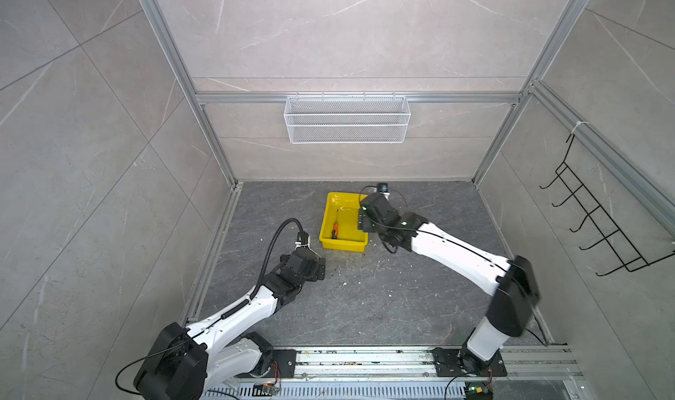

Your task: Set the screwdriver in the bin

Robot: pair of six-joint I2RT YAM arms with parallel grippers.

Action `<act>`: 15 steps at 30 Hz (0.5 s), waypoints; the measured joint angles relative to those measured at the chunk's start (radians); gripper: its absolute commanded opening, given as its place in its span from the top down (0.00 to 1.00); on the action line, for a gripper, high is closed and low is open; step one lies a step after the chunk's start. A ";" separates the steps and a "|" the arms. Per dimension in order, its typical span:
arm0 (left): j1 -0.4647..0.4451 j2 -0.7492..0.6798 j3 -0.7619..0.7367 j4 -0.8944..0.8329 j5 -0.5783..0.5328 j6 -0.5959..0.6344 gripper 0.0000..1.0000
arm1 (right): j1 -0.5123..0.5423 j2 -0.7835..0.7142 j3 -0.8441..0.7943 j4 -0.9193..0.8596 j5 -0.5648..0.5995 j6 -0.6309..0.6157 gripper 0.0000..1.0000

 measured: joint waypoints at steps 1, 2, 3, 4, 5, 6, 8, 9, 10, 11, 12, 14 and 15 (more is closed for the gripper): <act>0.000 0.000 0.000 0.002 -0.018 0.000 0.00 | -0.022 -0.082 -0.119 0.100 0.056 -0.072 0.11; 0.000 0.000 -0.002 0.010 -0.035 0.007 0.00 | -0.050 -0.143 -0.224 0.185 0.089 -0.136 0.11; 0.000 0.002 -0.006 0.027 -0.047 0.023 0.00 | -0.087 -0.189 -0.327 0.268 0.105 -0.192 0.11; 0.000 0.006 -0.009 0.048 -0.073 0.043 0.00 | -0.130 -0.220 -0.418 0.333 0.110 -0.236 0.11; 0.000 0.013 -0.009 0.065 -0.100 0.067 0.00 | -0.183 -0.238 -0.509 0.384 0.112 -0.277 0.11; 0.000 0.024 -0.004 0.078 -0.126 0.092 0.00 | -0.225 -0.243 -0.571 0.417 0.111 -0.303 0.11; 0.003 0.070 0.026 0.110 -0.197 0.161 0.00 | -0.299 -0.245 -0.684 0.484 0.103 -0.352 0.10; 0.009 0.098 0.045 0.128 -0.222 0.191 0.00 | -0.321 -0.246 -0.728 0.524 0.091 -0.375 0.10; 0.022 0.133 0.071 0.150 -0.242 0.223 0.00 | -0.336 -0.246 -0.766 0.568 0.079 -0.400 0.10; 0.042 0.169 0.098 0.170 -0.257 0.249 0.00 | -0.346 -0.246 -0.794 0.614 0.069 -0.425 0.09; 0.069 0.206 0.122 0.192 -0.269 0.272 0.00 | -0.352 -0.240 -0.812 0.654 0.064 -0.444 0.09; 0.135 0.269 0.144 0.257 -0.273 0.324 0.00 | -0.372 -0.200 -0.826 0.760 0.051 -0.473 0.09; 0.165 0.294 0.136 0.301 -0.272 0.356 0.00 | -0.384 -0.180 -0.834 0.813 0.040 -0.480 0.09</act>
